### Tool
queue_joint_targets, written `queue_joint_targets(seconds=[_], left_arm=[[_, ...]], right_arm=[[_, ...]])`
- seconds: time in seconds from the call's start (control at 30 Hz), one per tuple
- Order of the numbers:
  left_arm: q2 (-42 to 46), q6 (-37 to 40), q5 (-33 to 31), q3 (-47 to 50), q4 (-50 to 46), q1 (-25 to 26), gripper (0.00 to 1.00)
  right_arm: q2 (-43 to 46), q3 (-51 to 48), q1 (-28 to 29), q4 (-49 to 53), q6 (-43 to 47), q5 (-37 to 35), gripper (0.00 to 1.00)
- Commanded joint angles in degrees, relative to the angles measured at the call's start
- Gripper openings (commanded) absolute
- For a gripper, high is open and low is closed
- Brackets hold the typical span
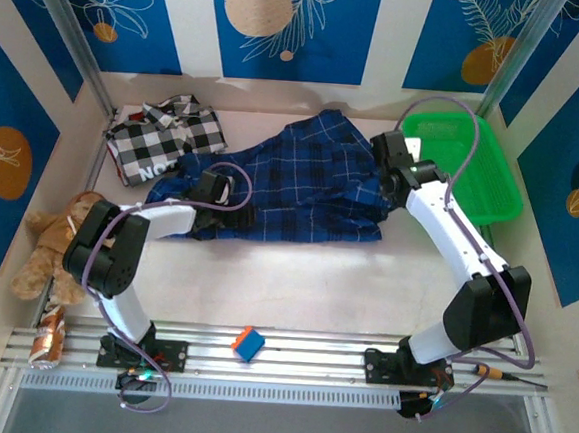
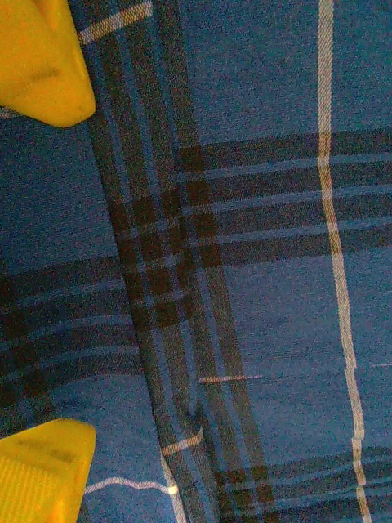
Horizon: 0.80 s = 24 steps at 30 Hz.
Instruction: Fold and stack the long sleeve shirts
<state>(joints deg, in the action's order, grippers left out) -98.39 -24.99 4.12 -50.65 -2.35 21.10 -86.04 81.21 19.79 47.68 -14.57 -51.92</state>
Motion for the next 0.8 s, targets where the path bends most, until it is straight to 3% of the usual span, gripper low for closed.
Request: queue_joint_targets(seconds=[0.0,0.2,0.47,0.77], left_arm=[[0.0,-1.9,2.7,2.8,-8.3,-1.1,0.96],[2.2,-4.4,5.6,3.1,-7.4,-1.1,0.97],[4.6,-4.5,6.2,2.8,-8.6,-1.1,0.99],[6.1,-6.8,7.2,2.2,-8.1,-1.1,0.99]], right_arm=[[-2.1,4.1,1.8,-8.7,9.4,3.7,0.0],[-5.8,2.6,7.9,-14.7,17.2,8.5,0.0],[-3.4,-9.5,15.8,-20.5,21.7,14.8,0.0],[-4.0,-11.0,19.7,-20.5,21.3,18.4,0.0]])
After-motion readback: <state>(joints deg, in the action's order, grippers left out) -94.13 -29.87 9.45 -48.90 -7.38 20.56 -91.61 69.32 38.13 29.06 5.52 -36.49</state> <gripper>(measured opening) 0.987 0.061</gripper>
